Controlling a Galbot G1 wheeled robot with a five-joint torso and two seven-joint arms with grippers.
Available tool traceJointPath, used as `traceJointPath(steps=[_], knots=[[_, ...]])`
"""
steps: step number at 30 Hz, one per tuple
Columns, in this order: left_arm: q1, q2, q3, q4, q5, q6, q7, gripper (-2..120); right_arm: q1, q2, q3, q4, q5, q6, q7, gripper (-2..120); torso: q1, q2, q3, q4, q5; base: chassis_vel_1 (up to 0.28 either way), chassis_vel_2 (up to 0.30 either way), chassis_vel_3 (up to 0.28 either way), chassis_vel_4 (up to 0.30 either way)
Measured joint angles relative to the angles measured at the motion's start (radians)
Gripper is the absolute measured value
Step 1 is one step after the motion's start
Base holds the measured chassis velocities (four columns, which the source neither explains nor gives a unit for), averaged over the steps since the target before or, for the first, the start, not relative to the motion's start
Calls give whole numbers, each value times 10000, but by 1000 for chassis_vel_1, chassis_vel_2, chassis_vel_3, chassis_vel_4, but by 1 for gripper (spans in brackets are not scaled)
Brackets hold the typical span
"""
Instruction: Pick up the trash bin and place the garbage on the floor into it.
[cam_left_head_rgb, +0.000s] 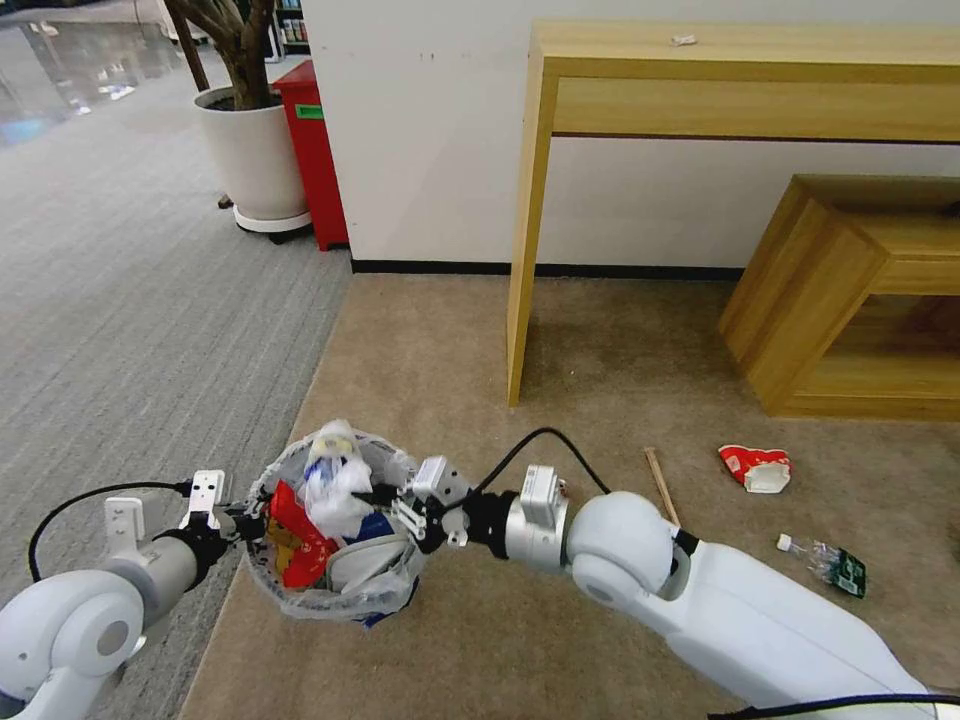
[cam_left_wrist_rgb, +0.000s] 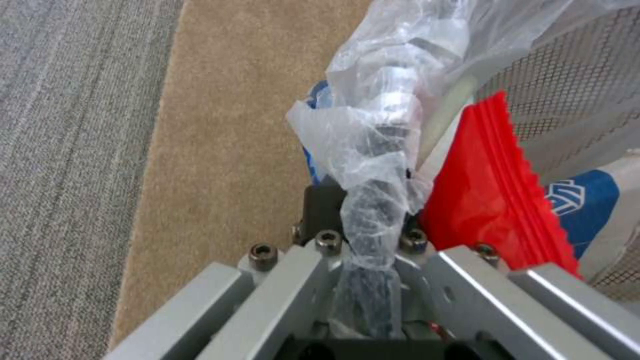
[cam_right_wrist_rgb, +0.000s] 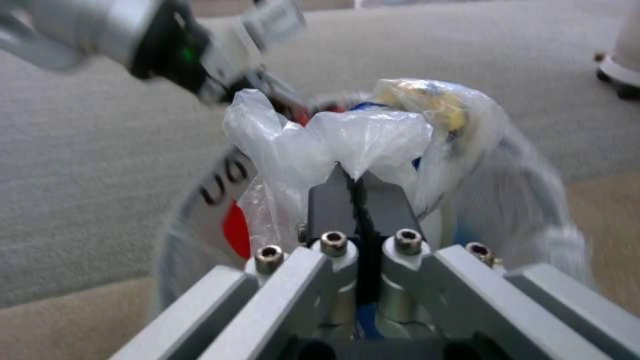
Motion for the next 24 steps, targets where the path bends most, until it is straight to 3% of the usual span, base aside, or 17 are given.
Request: traceJointPath(steps=[16, 24], knots=[[92, -204, -76, -71, -111, 1, -1, 0, -691, -315, 798, 643, 133, 56, 690, 58, 0, 0, 0, -1, 0, 0, 0, 0, 0], [237, -434, -300, 101, 104, 2, 190, 0, -1699, -283, 1935, 543, 259, 140, 2348, 88, 0, 0, 0, 0, 0, 0, 0, 0, 0]])
